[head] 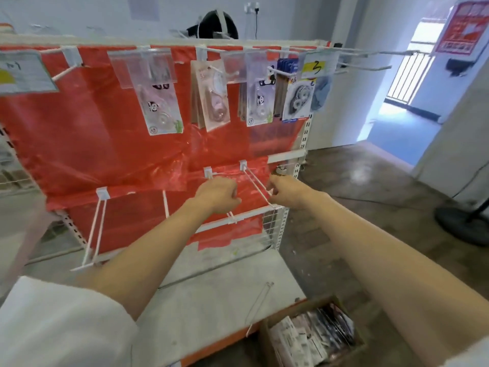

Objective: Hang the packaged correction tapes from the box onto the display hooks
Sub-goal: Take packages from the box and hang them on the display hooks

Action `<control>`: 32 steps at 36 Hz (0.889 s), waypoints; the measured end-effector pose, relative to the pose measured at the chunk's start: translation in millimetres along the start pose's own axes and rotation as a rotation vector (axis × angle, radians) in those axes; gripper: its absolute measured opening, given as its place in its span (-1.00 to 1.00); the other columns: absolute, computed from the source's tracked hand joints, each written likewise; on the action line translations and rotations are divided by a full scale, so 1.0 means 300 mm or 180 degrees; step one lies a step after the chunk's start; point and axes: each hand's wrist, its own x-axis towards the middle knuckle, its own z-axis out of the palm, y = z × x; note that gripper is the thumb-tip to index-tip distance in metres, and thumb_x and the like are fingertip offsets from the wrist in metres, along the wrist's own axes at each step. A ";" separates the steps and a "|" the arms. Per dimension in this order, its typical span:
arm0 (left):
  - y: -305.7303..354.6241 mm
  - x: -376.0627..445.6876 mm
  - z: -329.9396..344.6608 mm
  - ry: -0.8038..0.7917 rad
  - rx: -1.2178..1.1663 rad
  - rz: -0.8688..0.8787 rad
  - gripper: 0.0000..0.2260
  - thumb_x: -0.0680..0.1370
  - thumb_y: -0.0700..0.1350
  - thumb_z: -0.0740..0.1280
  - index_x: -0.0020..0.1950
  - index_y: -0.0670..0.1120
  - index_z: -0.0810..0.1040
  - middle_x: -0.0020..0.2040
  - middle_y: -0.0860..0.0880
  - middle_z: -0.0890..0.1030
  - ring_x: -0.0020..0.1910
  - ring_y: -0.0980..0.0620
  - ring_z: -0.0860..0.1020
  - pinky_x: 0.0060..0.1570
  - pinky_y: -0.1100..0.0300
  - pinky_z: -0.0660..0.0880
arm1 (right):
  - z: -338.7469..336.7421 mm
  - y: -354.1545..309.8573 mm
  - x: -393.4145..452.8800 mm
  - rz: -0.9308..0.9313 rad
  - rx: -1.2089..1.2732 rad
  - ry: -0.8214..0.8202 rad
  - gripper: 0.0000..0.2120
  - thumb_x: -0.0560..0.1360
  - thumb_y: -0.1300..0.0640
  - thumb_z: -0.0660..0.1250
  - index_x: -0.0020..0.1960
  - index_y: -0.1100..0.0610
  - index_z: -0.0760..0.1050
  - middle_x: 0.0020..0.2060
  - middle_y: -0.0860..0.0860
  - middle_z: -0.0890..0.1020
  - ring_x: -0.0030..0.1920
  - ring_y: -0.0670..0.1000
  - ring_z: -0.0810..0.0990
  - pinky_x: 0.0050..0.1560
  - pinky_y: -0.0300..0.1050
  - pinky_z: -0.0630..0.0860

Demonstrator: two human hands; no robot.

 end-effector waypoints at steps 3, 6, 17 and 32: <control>0.071 0.013 0.021 0.0044 -0.0083 0.0237 -0.79 0.55 -0.02 0.27 0.04 -0.14 0.54 0.03 -0.11 0.59 0.02 -0.10 0.53 -0.02 0.06 0.48 | -0.004 0.068 -0.053 0.0119 -0.0025 0.0044 -0.73 0.53 0.17 0.31 0.21 0.23 0.43 0.10 0.13 0.58 0.13 0.14 0.54 0.09 -0.07 0.44; 0.176 0.031 0.056 0.0007 -0.0080 0.0525 -0.87 0.54 -0.07 0.27 -0.03 -0.12 0.53 -0.04 -0.12 0.61 -0.02 -0.12 0.56 -0.12 0.08 0.46 | 0.010 0.149 -0.110 0.0287 0.0071 0.0097 -0.72 0.53 0.17 0.31 0.21 0.24 0.40 0.12 0.16 0.57 0.11 0.15 0.53 0.04 -0.09 0.41; 0.592 0.203 0.407 -0.0732 -0.0178 0.0966 -0.84 0.52 0.01 0.30 -0.10 -0.07 0.48 -0.05 -0.09 0.57 0.05 -0.12 0.54 -0.11 0.09 0.46 | 0.178 0.620 -0.334 0.1218 0.0524 -0.0135 -0.66 0.52 0.17 0.26 0.28 0.19 0.37 0.10 0.15 0.56 0.10 0.18 0.53 0.15 0.07 0.48; 0.881 0.317 1.012 -0.1808 -0.0168 0.0419 -0.71 0.58 0.02 0.24 0.17 -0.15 0.48 0.12 -0.15 0.55 0.11 -0.15 0.51 0.03 0.05 0.45 | 0.771 1.163 -0.451 0.1870 0.1479 -0.1051 -0.69 0.58 0.17 0.21 0.30 0.24 0.35 0.17 0.16 0.53 0.20 0.17 0.50 0.14 -0.05 0.44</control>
